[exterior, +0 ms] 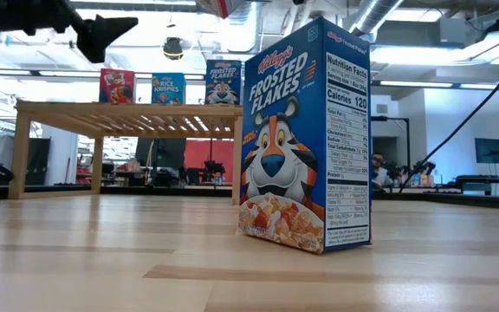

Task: Stack cereal on shelf
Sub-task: Put the top red cereal box the aligned with the other red cereal box on the shelf

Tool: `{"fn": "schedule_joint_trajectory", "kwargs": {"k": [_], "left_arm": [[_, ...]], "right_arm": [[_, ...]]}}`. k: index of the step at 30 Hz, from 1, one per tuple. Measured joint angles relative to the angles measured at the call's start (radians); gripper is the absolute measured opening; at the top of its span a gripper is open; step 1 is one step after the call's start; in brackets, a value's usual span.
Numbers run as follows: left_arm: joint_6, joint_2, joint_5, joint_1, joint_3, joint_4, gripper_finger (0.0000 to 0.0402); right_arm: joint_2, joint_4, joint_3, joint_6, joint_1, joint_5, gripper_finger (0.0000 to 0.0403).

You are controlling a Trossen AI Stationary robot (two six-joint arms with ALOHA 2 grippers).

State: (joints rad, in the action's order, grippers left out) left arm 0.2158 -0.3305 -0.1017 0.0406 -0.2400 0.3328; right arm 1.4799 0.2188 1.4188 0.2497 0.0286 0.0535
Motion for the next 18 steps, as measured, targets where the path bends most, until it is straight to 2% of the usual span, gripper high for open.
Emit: {"fn": "schedule_joint_trajectory", "kwargs": {"k": [11, 18], "left_arm": [[0.086, -0.308, 0.099, 0.001, -0.100, 0.003, 0.0382], [0.071, -0.443, 0.107, 0.025, -0.105, 0.116, 0.0382]], "right_arm": [[0.099, 0.018, 0.000, 0.004, 0.004, 0.056, 0.0180], [0.152, 0.017, 0.000, 0.016, 0.004, 0.104, 0.0180]]}}
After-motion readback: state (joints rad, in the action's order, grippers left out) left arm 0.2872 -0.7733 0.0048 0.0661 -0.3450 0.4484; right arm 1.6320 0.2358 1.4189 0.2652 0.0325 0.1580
